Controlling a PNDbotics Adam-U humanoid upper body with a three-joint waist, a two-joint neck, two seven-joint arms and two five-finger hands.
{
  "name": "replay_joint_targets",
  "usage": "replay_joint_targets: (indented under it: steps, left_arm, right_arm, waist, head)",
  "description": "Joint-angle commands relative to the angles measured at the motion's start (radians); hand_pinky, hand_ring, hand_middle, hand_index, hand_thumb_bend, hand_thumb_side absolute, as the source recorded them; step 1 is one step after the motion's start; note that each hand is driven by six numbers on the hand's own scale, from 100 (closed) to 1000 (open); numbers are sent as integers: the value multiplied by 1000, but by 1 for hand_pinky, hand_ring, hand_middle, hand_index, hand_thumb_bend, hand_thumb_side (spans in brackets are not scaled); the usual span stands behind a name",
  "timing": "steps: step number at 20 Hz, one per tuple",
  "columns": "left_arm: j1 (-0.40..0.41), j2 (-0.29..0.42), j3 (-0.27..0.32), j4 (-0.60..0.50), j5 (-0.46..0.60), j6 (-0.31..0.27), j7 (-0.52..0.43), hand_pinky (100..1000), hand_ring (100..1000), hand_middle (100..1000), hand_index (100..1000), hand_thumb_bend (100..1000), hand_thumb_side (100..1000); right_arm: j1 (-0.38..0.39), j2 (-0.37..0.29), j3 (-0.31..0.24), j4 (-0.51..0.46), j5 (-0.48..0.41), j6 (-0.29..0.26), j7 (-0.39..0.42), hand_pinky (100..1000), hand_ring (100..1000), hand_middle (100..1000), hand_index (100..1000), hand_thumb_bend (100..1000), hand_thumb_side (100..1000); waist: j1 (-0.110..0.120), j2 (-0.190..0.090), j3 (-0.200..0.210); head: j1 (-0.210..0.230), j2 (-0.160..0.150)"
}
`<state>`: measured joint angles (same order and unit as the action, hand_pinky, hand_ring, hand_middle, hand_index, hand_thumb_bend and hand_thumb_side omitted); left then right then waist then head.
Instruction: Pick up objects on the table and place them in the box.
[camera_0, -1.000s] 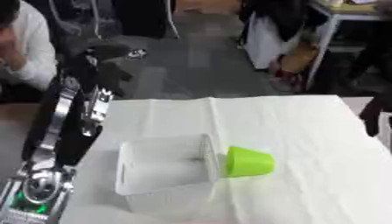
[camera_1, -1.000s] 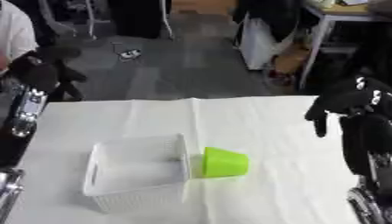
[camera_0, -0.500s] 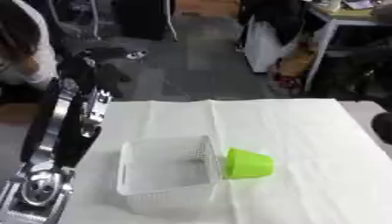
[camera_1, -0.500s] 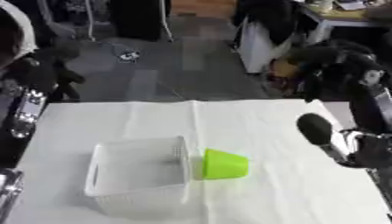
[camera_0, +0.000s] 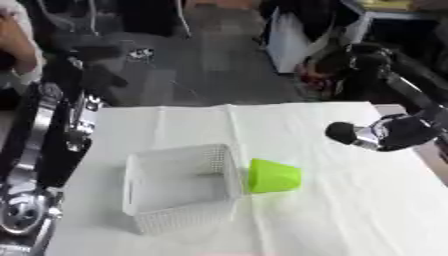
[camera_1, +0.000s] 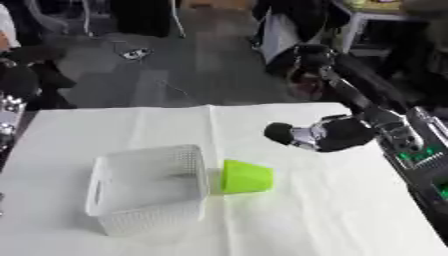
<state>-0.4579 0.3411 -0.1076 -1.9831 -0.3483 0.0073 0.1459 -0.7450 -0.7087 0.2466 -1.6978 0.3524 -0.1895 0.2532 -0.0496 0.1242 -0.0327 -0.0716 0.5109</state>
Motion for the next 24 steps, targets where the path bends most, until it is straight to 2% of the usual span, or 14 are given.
replay_joint_targets:
  steps: [1,10,13,21,24]
  left_arm:
    - [-6,18,2,-17,-1,0,0,469,581,761,837,234,985]
    - [-7,17,-1,-17,0,-1,-3,469,581,762,837,234,985]
    - [-12,13,-1,-17,1,-2,-4,469,581,762,837,234,985]
    - [-28,-1,-4,-17,3,-6,-6,470,581,762,838,236,984]
    - [-36,-7,-5,-17,5,-8,-7,470,581,761,838,236,984]
  right_arm:
    - [-43,-21,16,59,24,-23,41,729,792,819,860,756,736]
    - [-137,18,57,254,78,-93,161,781,826,860,888,765,760]
    - [-150,46,50,309,78,-100,176,800,871,885,901,769,749]
    - [-192,100,45,434,121,-116,224,829,900,906,920,776,734]
    - [-200,116,49,475,130,-124,265,847,914,919,925,790,721]
  waist:
    - [1,-12,2]
    - [0,-13,6]
    - [1,-9,12]
    - [2,3,29]
    - [2,8,37]
  head:
    - [-9,2]
    - [-14,4]
    - [-15,0]
    - [-22,2]
    - [-24,3]
